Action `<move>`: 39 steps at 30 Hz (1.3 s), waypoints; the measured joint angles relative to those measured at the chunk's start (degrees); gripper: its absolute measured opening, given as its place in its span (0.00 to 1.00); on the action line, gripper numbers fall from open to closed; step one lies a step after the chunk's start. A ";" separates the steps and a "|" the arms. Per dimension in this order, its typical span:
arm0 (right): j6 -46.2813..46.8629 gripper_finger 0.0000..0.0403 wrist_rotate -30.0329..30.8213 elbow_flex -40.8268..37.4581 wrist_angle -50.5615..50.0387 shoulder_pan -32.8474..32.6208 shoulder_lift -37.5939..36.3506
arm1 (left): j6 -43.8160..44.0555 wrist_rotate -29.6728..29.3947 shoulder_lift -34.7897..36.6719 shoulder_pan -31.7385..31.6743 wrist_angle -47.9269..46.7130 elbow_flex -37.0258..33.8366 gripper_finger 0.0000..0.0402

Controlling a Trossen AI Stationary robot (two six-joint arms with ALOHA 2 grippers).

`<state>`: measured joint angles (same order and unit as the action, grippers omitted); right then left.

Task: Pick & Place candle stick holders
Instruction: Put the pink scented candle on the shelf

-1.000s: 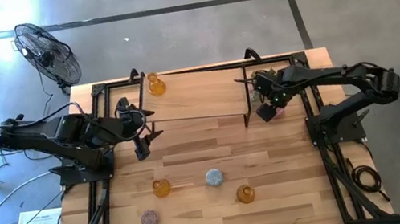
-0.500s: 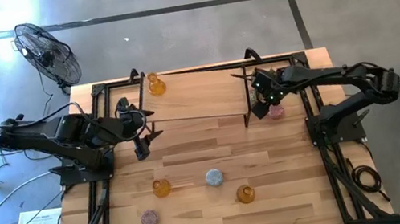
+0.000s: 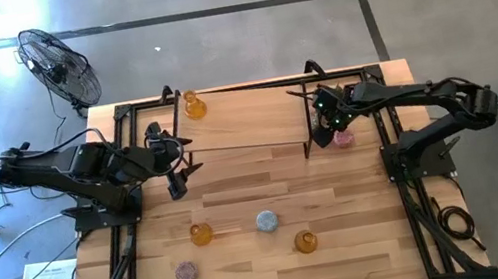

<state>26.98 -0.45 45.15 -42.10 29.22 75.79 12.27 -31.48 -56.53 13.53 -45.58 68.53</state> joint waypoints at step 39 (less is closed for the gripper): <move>16.55 0.67 -8.72 0.66 -2.04 3.38 -0.13 | 0.24 2.62 0.00 0.00 0.04 -0.09 0.77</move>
<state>43.53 -9.16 45.80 -44.14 32.60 75.66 12.51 -28.86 -56.53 13.53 -45.54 68.45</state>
